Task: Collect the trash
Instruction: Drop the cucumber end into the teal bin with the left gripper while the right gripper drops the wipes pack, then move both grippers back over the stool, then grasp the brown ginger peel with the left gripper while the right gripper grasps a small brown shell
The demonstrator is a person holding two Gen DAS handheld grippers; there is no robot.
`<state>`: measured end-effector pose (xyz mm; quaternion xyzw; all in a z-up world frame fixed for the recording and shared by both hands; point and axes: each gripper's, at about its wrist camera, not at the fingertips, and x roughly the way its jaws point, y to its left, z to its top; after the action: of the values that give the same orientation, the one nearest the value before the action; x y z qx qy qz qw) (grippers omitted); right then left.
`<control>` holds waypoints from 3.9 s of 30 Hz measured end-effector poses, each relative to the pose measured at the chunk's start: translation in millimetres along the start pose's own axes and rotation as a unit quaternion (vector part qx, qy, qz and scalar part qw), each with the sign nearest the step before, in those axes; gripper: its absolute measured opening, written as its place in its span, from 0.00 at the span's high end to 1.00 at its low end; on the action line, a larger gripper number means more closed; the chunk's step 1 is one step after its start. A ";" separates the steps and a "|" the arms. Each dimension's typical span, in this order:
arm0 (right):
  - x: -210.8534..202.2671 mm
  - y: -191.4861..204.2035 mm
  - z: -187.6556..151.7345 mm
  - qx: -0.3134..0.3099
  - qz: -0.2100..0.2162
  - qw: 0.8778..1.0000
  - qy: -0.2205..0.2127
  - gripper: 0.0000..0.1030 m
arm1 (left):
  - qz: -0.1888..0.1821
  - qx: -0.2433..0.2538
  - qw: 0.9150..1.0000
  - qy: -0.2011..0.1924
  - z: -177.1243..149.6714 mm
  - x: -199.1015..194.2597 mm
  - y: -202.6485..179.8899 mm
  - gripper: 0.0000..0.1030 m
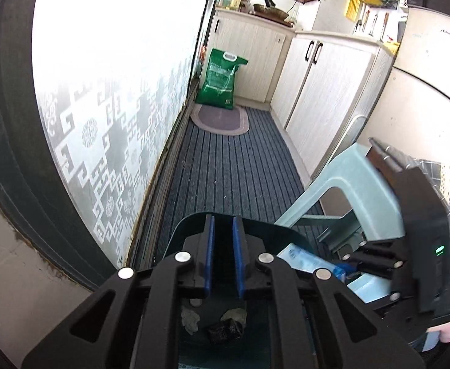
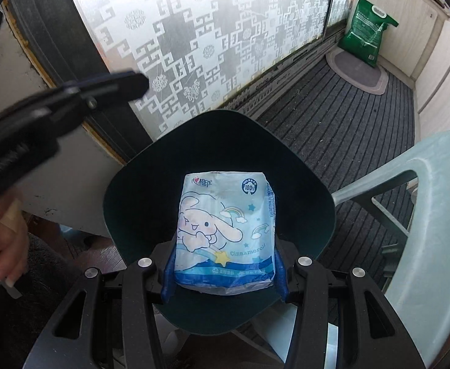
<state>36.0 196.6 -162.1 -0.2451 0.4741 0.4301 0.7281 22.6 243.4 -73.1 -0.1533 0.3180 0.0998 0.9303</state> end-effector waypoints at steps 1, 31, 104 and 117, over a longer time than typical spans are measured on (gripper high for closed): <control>3.9 -0.7 -1.5 0.001 0.003 1.000 0.005 0.51 | -0.005 0.000 1.000 -0.011 2.8 -4.4 -2.6 0.87; -95.8 -8.3 -3.3 -0.015 -0.011 0.989 -0.146 0.64 | -0.076 -0.019 0.988 -0.132 38.6 -58.7 -34.8 0.73; -242.2 -243.6 -214.0 0.213 -0.072 0.947 -0.232 0.80 | -0.106 0.184 0.977 0.038 5.9 78.3 -333.7 0.41; -246.1 -241.1 -214.6 0.207 -0.067 0.947 -0.235 0.80 | -0.091 0.199 0.975 0.029 4.3 82.6 -340.3 0.56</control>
<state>95.7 -187.4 -44.9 -0.0125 0.3503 0.3183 0.8808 185.5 -65.4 -45.8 0.0035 0.3434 -0.0546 0.9376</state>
